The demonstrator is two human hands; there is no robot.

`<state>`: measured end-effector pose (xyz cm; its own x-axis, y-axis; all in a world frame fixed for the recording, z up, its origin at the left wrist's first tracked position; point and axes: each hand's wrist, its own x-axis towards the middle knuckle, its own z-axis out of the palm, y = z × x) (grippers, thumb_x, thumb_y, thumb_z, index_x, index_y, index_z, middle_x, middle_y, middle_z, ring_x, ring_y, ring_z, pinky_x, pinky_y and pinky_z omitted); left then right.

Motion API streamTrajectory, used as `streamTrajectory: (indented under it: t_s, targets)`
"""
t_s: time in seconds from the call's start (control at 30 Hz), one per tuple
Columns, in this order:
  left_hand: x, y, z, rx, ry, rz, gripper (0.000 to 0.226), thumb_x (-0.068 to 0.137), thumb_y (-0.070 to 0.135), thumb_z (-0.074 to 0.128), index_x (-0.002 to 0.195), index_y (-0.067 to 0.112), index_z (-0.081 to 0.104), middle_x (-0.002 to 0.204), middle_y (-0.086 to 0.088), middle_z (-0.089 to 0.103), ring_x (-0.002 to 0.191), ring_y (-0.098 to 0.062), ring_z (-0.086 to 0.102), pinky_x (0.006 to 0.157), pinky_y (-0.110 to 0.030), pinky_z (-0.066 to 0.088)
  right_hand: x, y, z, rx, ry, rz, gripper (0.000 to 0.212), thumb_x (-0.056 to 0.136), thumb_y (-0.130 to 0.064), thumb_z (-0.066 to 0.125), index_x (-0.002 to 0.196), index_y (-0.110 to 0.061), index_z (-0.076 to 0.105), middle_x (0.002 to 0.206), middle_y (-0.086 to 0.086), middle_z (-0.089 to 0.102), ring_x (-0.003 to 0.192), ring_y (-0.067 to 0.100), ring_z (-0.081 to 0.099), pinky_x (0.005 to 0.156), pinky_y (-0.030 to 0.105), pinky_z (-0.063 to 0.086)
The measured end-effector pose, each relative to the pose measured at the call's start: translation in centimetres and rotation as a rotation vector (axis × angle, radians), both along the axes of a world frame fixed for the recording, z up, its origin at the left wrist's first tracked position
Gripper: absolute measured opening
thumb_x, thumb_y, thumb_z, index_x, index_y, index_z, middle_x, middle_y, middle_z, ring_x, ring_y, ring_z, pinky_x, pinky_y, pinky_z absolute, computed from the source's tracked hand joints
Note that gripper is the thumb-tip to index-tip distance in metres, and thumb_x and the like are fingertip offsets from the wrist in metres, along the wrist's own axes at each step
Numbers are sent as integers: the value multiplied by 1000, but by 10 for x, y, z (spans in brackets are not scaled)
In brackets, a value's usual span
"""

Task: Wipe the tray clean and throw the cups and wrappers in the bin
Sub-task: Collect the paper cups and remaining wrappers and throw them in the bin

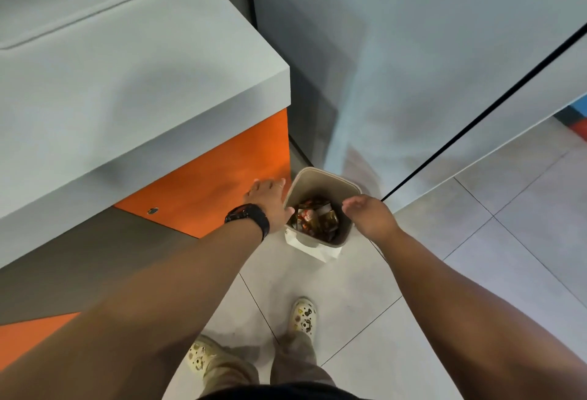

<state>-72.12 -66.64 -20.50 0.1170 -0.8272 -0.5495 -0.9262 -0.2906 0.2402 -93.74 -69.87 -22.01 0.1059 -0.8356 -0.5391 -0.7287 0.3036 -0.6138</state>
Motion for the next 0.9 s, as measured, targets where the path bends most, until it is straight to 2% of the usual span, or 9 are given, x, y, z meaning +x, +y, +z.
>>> streamTrajectory:
  t_s: [0.07,0.17,0.3,0.37,0.47,0.57,0.63,0.77,0.9]
  targets:
    - [15,10,7,17,8,47,74,92,44,51,152,24,12,160,-3,12,147,-32,4,119,-47,14,14,0,7,18,-20,22,23,91,-19,58,112,-13,68,110,6,69,108,23,62,93,29,46]
    - [36,25,18,-2,8,94,72,91,43,51,151,21,17,160,-4,13,147,-30,6,119,-46,16,37,2,25,-15,-56,76,23,92,-19,58,111,-12,69,112,8,69,109,25,63,90,28,46]
    - [67,46,39,-64,9,152,65,91,44,51,148,22,29,155,-4,25,142,-29,25,114,-42,27,79,6,56,-74,-69,219,21,95,-31,53,109,-23,67,104,-4,65,99,16,59,79,26,43]
    - [84,56,54,-108,4,164,60,91,45,50,146,24,34,151,-4,33,136,-27,34,110,-39,34,105,9,69,-101,-115,262,18,94,-34,54,105,-28,66,106,-7,65,102,14,59,82,27,45]
    - [113,71,82,-128,40,155,56,93,45,49,144,24,38,150,-2,36,136,-22,36,110,-35,32,150,12,90,-143,-167,315,15,93,-32,57,104,-28,67,109,-7,66,105,14,60,91,30,46]
    - [148,97,112,-134,101,182,55,92,44,53,141,22,42,148,-2,38,134,-20,39,110,-31,33,201,27,117,-223,-200,423,22,94,-29,57,110,-19,68,107,-5,65,103,13,58,83,27,42]
    - [168,114,128,-132,125,171,54,92,44,54,141,22,42,146,-3,39,132,-20,41,109,-31,34,229,36,129,-272,-225,466,19,93,-26,58,105,-16,69,107,-1,67,101,15,60,79,25,41]
    - [219,153,153,-165,155,217,50,93,40,54,139,19,45,142,-2,48,126,-17,48,104,-29,37,290,64,151,-331,-240,540,16,93,-29,57,101,-21,68,105,-3,66,100,15,60,76,26,41]
    - [267,192,171,-257,127,290,46,94,39,54,135,21,50,136,2,54,120,-14,53,99,-25,38,343,97,168,-336,-305,586,13,94,-29,55,98,-26,66,98,-12,62,96,9,57,71,19,41]
